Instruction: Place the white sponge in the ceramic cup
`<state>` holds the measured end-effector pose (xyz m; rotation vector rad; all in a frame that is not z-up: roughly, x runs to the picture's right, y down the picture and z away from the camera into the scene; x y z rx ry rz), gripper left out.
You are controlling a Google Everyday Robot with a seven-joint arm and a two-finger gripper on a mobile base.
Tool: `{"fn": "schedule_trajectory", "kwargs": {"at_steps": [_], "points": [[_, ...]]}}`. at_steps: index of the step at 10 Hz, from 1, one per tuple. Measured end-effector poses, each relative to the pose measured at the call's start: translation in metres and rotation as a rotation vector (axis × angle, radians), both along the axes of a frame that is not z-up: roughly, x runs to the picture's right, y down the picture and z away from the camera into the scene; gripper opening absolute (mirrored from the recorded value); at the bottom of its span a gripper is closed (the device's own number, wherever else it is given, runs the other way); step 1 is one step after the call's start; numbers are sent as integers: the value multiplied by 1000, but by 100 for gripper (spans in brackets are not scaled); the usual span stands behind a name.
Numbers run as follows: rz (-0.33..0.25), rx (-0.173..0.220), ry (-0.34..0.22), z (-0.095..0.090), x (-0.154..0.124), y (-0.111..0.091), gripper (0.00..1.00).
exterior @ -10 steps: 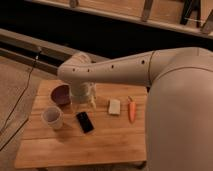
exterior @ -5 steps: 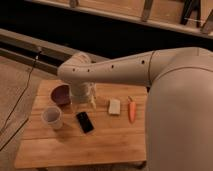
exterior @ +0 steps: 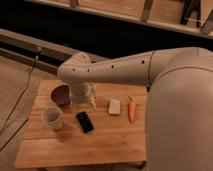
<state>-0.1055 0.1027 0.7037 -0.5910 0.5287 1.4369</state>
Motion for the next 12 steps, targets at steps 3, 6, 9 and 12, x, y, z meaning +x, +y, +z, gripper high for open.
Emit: {"fn": "schedule_trajectory", "kwargs": {"at_steps": [3,6,9,12], "points": [[49,3,91,12,47,-7,65],[93,32,185,28,109,-14,65],[82,58,198,57,150,-16,65],[63,87,132,91,167,-24,65]]}}
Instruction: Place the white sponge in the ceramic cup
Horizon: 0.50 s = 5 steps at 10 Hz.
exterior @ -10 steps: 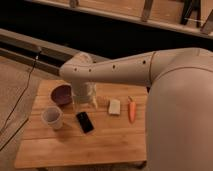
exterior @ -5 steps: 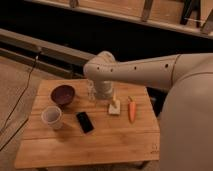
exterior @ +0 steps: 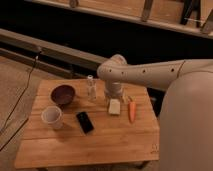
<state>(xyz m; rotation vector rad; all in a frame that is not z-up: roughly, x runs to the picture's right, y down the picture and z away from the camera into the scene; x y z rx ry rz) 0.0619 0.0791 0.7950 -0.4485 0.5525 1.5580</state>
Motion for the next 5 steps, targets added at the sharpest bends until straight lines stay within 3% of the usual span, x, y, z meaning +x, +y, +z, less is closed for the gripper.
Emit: {"fn": "schedule_trajectory", "kwargs": {"at_steps": [3,5], "points": [[-7,14,-50,28,19,-6,65],[-10,-2,-74,46,26,-5,65]]}}
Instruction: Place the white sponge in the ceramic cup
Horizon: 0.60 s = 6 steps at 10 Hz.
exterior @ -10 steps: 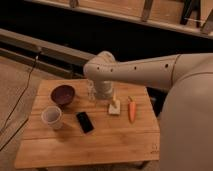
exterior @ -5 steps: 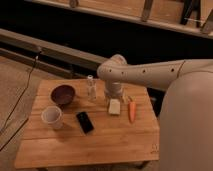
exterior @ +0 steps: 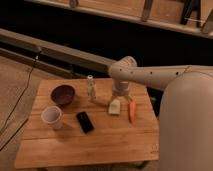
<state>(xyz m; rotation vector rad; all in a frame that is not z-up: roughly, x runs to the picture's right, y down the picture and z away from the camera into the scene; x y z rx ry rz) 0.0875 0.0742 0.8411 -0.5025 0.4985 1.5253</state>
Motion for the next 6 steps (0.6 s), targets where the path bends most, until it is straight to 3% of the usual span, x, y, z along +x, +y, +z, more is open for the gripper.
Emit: {"fn": "schedule_trajectory", "kwargs": {"at_steps": [6], "points": [[-21,-76,-8,47,-9,1,65]]}}
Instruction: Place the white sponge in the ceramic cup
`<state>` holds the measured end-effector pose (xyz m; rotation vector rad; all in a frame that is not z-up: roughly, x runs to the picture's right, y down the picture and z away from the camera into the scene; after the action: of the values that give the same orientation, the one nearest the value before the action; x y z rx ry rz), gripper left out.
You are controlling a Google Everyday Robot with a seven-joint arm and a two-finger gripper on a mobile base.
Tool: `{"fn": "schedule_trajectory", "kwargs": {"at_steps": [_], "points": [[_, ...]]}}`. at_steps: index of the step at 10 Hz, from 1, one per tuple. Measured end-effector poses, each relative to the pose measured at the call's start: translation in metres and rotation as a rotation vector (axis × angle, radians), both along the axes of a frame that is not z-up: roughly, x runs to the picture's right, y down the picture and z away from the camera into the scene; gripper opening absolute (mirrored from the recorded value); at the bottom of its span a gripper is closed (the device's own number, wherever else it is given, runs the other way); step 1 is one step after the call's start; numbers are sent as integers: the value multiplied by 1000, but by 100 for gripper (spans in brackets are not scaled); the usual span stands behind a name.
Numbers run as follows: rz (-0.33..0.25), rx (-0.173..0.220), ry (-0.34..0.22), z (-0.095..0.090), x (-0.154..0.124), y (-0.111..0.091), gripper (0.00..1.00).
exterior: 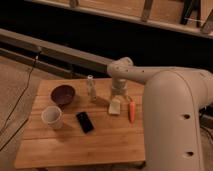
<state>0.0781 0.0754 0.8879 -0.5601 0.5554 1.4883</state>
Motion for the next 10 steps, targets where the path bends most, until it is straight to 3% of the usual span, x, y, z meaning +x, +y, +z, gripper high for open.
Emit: {"fn": "schedule_trajectory", "kwargs": {"at_steps": [5,10], "points": [[29,-40,-8,35,-7,0,65],[40,-77,-25,49,-19,12,65]]}}
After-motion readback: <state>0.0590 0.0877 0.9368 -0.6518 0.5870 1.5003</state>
